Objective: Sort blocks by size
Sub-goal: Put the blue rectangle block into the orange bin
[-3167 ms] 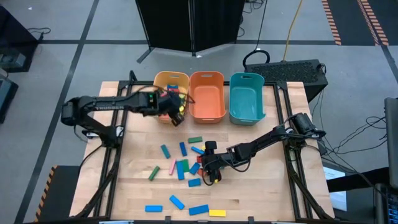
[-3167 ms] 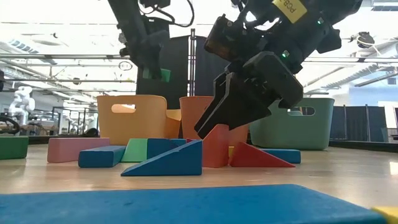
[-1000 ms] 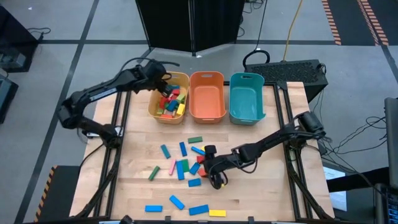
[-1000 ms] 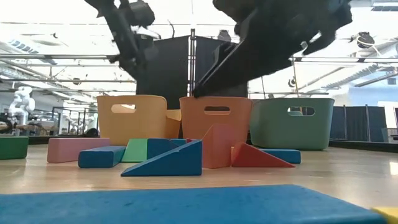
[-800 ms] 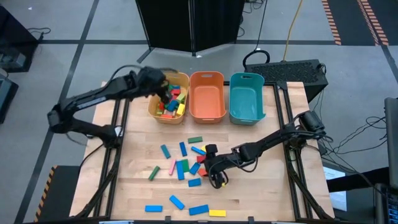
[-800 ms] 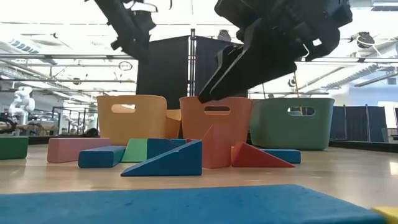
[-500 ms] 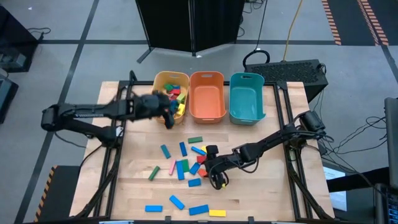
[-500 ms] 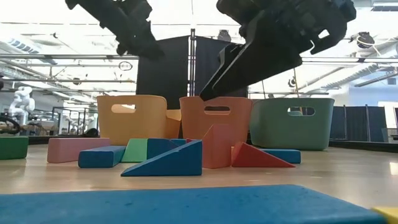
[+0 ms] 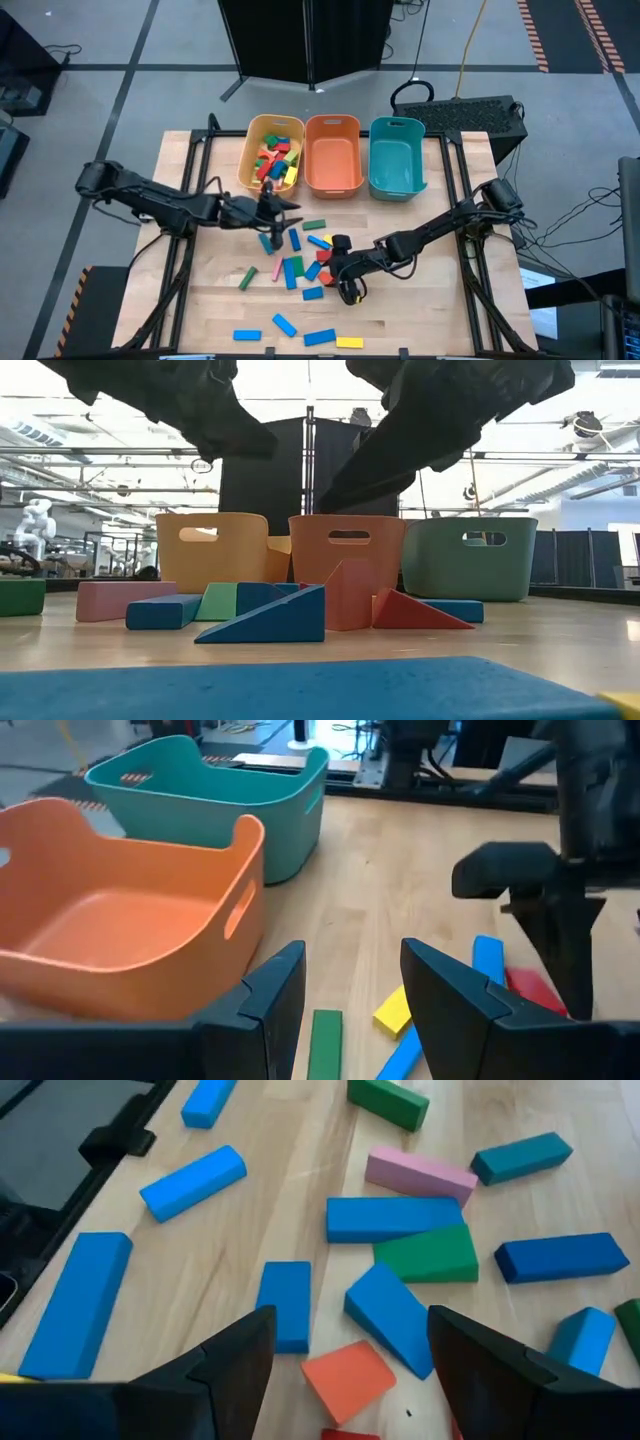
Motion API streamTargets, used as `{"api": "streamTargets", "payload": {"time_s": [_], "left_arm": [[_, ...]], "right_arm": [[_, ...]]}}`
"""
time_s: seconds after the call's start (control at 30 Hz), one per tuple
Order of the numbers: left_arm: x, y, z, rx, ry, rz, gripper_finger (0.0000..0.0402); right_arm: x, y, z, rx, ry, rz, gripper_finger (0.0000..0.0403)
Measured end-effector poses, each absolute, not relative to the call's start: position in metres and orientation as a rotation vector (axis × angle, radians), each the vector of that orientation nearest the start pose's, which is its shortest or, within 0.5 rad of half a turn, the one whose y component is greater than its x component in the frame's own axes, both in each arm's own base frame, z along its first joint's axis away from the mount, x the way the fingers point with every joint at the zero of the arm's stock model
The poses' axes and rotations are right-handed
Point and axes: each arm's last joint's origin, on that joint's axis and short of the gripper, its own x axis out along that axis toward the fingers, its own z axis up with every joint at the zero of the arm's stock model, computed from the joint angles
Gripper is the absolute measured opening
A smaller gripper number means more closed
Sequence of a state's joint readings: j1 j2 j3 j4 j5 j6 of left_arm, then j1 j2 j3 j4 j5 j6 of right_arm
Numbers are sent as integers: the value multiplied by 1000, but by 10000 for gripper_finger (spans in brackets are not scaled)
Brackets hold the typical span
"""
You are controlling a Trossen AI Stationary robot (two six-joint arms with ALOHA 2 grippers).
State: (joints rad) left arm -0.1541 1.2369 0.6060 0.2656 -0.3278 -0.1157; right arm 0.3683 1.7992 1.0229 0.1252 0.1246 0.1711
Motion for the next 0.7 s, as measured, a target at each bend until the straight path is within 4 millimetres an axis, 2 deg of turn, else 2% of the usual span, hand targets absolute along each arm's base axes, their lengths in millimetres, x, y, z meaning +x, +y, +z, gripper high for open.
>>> {"api": "streamTargets", "payload": {"time_s": [0.23,0.4,0.7], "left_arm": [[270,-34,211,-11,313,182,167],[278,-35,194,-3,358,187,167],[285,-24,183,4,381,240,167]], "right_arm": [[351,131,169,-16,660,177,247],[354,129,163,-74,655,171,247],[361,107,165,-111,635,75,247]]}}
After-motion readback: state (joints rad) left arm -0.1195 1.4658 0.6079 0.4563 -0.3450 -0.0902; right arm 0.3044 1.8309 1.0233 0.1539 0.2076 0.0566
